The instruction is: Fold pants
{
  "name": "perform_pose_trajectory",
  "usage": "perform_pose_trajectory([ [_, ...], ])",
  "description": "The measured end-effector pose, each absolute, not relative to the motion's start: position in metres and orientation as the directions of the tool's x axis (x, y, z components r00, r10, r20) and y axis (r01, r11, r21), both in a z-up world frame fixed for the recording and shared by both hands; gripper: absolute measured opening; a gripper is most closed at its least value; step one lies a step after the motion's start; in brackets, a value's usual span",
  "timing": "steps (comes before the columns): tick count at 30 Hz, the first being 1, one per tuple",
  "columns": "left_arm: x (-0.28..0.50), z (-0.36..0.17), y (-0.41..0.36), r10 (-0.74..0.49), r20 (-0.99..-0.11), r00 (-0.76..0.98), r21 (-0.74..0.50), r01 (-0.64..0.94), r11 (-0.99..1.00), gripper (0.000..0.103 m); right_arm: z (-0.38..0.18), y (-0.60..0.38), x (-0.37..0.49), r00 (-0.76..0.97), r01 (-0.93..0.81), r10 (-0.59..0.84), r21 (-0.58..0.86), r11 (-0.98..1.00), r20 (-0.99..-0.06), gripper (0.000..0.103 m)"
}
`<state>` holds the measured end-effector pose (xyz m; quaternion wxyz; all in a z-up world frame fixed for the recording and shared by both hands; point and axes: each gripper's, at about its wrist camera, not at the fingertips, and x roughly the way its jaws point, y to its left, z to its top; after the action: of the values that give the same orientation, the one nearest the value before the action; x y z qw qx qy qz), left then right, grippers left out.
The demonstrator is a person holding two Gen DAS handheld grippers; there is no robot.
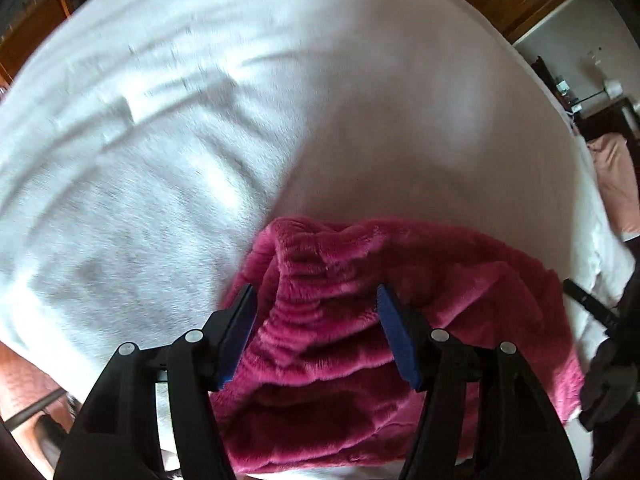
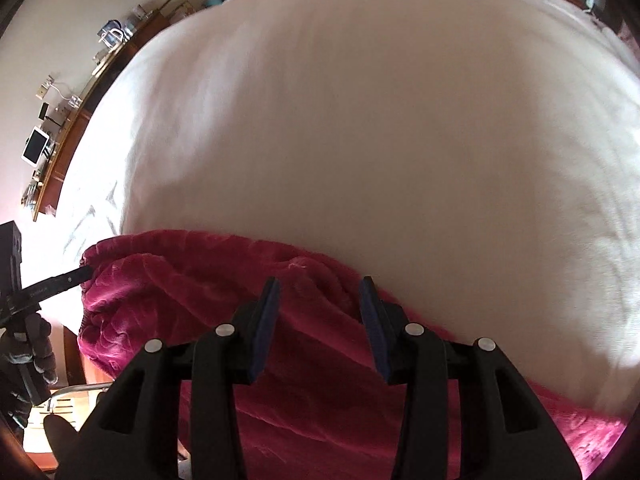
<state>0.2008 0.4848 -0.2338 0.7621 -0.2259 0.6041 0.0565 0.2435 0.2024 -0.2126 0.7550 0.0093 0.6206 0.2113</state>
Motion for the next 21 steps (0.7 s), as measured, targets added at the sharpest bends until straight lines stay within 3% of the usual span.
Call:
perform_pose_trajectory([
  [3, 0.211, -0.242, 0.494, -0.257, -0.932, 0.254, -0.336, -0.345, 0.876, 0.055, -0.223, 0.214, 0.242, 0.114, -0.329, 0.32, 0.268, 0.906, -0.941, 0.041],
  [4, 0.213, -0.235, 0.491, -0.271, -0.93, 0.248, -0.346, -0.342, 0.874, 0.05, -0.226, 0.22, 0.243, 0.11, -0.343, 0.308, 0.255, 0.904, -0.945, 0.037],
  [5, 0.215, -0.236, 0.492, -0.274, -0.931, 0.24, -0.345, -0.339, 0.875, 0.046, -0.229, 0.223, 0.243, 0.109, -0.353, 0.288, 0.234, 0.906, -0.951, 0.022],
  [6, 0.218, -0.236, 0.492, -0.266, -0.936, 0.231, -0.333, -0.336, 0.881, 0.032, -0.232, 0.227, 0.245, 0.11, -0.356, 0.274, 0.22, 0.908, -0.955, 0.014],
  [7, 0.22, -0.235, 0.494, -0.263, -0.938, 0.227, -0.329, -0.336, 0.883, 0.025, -0.232, 0.228, 0.246, 0.117, -0.357, 0.265, 0.209, 0.91, -0.957, 0.009],
  [9, 0.224, -0.231, 0.501, -0.261, -0.934, 0.244, -0.335, -0.34, 0.879, 0.021, -0.227, 0.228, 0.25, 0.142, -0.347, 0.268, 0.205, 0.915, -0.953, 0.007],
  [14, 0.232, -0.228, 0.515, -0.249, -0.923, 0.292, -0.346, -0.35, 0.871, 0.019, -0.213, 0.217, 0.263, 0.216, -0.271, 0.271, 0.21, 0.94, -0.938, 0.0],
  [21, 0.247, -0.244, 0.516, -0.215, -0.945, 0.247, -0.297, -0.37, 0.88, 0.022, -0.211, 0.204, 0.291, 0.248, -0.214, 0.216, 0.164, 0.963, -0.944, 0.0],
])
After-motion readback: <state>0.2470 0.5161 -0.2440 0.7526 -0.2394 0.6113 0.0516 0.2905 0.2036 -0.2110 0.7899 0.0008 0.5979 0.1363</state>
